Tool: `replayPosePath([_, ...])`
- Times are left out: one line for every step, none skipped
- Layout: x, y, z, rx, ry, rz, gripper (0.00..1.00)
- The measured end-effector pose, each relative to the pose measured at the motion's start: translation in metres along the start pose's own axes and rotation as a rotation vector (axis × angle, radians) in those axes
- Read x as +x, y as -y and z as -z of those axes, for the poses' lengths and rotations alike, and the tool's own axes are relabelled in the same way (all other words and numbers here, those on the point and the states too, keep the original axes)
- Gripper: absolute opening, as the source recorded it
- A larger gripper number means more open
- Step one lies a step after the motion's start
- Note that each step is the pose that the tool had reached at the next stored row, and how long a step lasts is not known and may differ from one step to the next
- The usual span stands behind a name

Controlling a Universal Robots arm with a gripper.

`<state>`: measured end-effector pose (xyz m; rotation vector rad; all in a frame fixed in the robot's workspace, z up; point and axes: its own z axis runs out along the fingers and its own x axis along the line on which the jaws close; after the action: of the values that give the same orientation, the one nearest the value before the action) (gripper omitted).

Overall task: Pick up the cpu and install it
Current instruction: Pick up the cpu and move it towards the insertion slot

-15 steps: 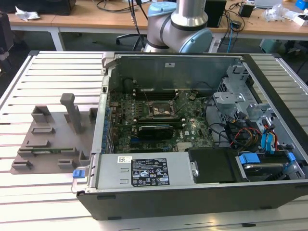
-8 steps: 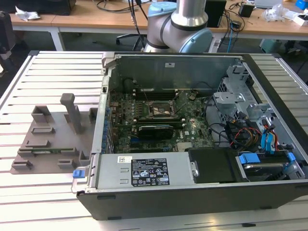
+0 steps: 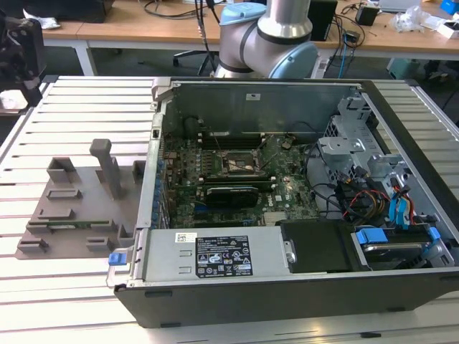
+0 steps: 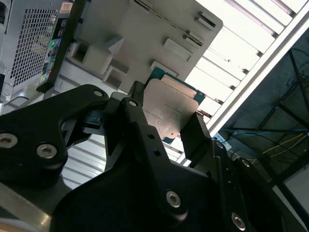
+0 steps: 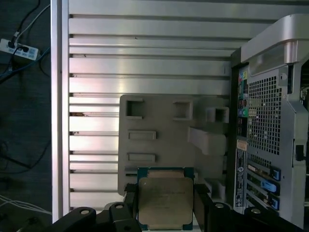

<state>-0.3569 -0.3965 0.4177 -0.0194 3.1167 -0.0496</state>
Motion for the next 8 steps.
replayPosePath([-0.0026,0.0,-0.0001,0.0,0.0,0.0,0.55])
replayPosePath([-0.0045,0.0,-0.0001,0.0,0.0,0.0,0.55])
replayPosePath([-0.0059,0.0001,-0.0001,0.0,-0.0001,0.0,0.55])
replayPosePath([-0.0075,0.0001,-0.0002,0.0,0.0,0.0,0.55])
replayPosePath([-0.0088,0.0001,-0.0002,0.0,0.0,0.0,0.55])
replayPosePath([-0.0101,0.0001,-0.0002,0.0,0.0,0.0,0.55])
replayPosePath([-0.0115,0.0001,-0.0002,0.0001,-0.0001,0.0,0.55])
replayPosePath([-0.0137,0.0001,-0.0003,0.0001,-0.0001,0.0,0.55])
